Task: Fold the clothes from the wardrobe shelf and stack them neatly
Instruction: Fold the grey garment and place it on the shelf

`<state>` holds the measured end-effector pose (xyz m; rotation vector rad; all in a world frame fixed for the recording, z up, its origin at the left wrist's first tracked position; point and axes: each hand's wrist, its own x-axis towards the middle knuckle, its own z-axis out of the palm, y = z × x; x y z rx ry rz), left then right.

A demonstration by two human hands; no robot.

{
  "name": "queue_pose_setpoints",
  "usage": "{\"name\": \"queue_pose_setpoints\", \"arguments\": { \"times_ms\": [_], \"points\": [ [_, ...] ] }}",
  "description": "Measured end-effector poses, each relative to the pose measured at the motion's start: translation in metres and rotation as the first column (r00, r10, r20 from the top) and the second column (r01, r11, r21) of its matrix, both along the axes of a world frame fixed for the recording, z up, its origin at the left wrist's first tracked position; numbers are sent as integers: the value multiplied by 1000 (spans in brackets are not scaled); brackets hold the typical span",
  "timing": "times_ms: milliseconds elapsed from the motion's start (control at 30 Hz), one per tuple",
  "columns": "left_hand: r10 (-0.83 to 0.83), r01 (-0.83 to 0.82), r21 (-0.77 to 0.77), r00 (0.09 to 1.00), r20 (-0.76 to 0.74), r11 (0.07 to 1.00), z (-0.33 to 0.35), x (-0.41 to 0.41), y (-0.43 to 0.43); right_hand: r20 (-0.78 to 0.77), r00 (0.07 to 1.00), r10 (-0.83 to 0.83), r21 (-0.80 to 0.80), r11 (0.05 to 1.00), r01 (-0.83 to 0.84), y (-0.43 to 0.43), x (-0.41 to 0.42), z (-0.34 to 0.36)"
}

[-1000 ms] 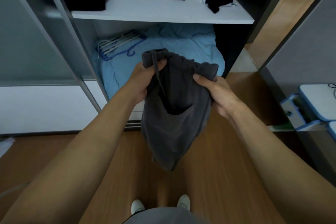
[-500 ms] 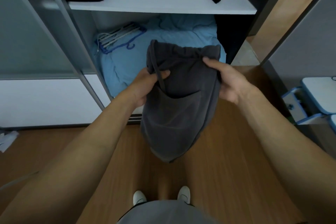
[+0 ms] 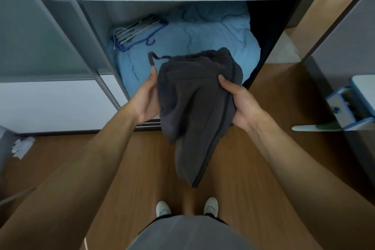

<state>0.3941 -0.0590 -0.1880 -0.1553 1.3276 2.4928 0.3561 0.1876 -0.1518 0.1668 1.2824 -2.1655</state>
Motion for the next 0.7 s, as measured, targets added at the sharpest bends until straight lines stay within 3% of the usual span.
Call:
{"name": "queue_pose_setpoints", "arguments": {
  "times_ms": [133, 233, 300, 367, 467, 600, 700],
  "points": [
    [-64, 97, -324, 992, 110, 941, -30, 16, 10, 76, 996, 37, 26, 999, -39, 4, -3, 2],
    [-40, 71, -473, 996, 76, 878, -28, 11, 24, 108, 994, 11, -2, 1000, -11, 9, -11, 4],
    [116, -86, -404, 992, 49, 911, -18, 4, 33, 107, 993, -46, -51, 997, 52, 17, -18, 5],
    [270, -250, -235, 961, 57, 939, -2, 0, 42, 45, 993, -110, -130, 985, 115, 28, -21, 0],
    [327, -320, -73, 936, 132, 945, 18, -9, 47, -26, 987, -157, -115, 981, 153, 40, -6, -29],
    [297, -276, -118, 926, 235, 954, 31, -14, 52, -63, 997, 36, 123, 992, -28, 31, 26, -54],
    [343, -300, -203, 911, 230, 932, 20, -11, 37, -64, 996, -67, 92, 993, 72, 19, 28, -51]
  ]
}}
